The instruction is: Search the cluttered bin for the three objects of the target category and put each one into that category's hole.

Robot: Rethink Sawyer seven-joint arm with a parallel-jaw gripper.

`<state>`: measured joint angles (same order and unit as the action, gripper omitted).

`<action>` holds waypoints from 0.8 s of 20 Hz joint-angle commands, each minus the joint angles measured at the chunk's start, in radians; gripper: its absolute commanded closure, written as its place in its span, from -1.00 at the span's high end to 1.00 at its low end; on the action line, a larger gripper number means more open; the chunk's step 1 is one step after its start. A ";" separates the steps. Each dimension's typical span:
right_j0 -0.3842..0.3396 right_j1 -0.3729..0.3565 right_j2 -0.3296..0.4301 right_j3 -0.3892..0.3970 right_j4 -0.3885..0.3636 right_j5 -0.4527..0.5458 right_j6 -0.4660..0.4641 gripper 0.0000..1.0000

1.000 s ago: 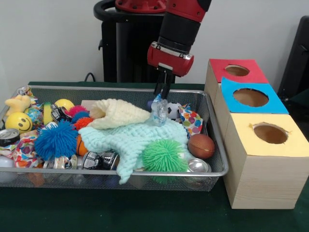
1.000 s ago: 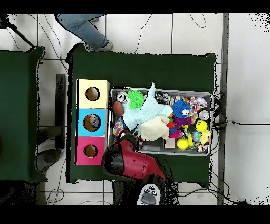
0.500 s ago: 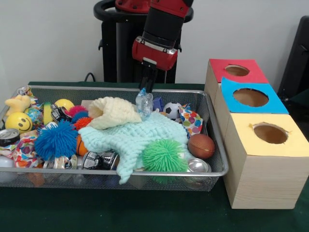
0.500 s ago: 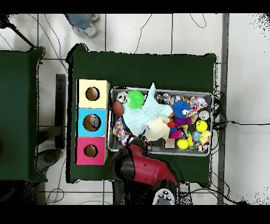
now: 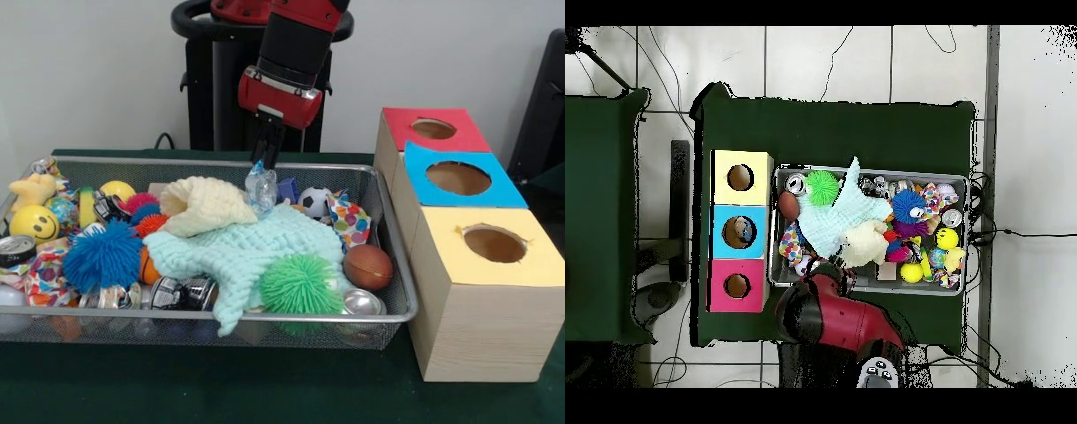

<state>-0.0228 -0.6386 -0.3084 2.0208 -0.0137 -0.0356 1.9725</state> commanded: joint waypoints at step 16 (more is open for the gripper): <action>-0.496 -0.345 0.352 0.238 -0.349 0.167 -0.085 -1.00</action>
<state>-0.3917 -0.8248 -0.1669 2.1575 -0.2720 -0.0210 1.9725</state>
